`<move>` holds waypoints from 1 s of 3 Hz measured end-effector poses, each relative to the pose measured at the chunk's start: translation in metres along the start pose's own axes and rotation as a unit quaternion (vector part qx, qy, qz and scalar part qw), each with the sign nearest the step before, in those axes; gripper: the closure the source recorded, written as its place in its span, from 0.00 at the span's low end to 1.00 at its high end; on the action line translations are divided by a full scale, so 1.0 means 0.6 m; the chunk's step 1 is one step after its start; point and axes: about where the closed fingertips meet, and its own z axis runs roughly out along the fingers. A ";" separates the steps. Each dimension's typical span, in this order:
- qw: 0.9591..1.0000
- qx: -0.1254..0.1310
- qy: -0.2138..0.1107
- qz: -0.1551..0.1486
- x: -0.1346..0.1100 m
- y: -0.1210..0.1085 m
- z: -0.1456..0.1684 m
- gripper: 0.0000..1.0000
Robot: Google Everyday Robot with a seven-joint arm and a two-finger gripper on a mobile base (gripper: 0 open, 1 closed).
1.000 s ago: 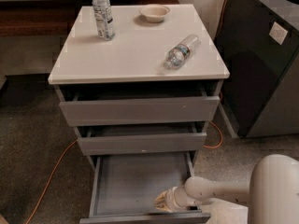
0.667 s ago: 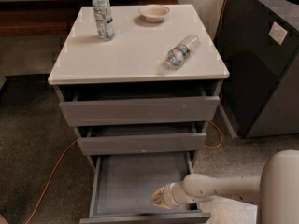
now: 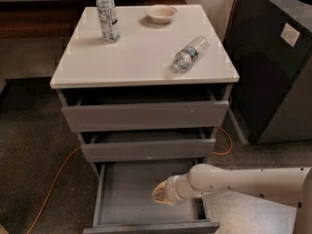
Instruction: Place water bottle into bottom drawer
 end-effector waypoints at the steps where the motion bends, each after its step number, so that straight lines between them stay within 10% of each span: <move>1: 1.000 -0.011 0.003 0.014 -0.044 -0.031 -0.046 0.46; 3: 0.998 -0.014 0.054 -0.020 -0.151 -0.034 -0.132 0.02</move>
Offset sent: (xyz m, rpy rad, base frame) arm -0.0035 0.0224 0.1465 -0.0856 -0.0035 0.0118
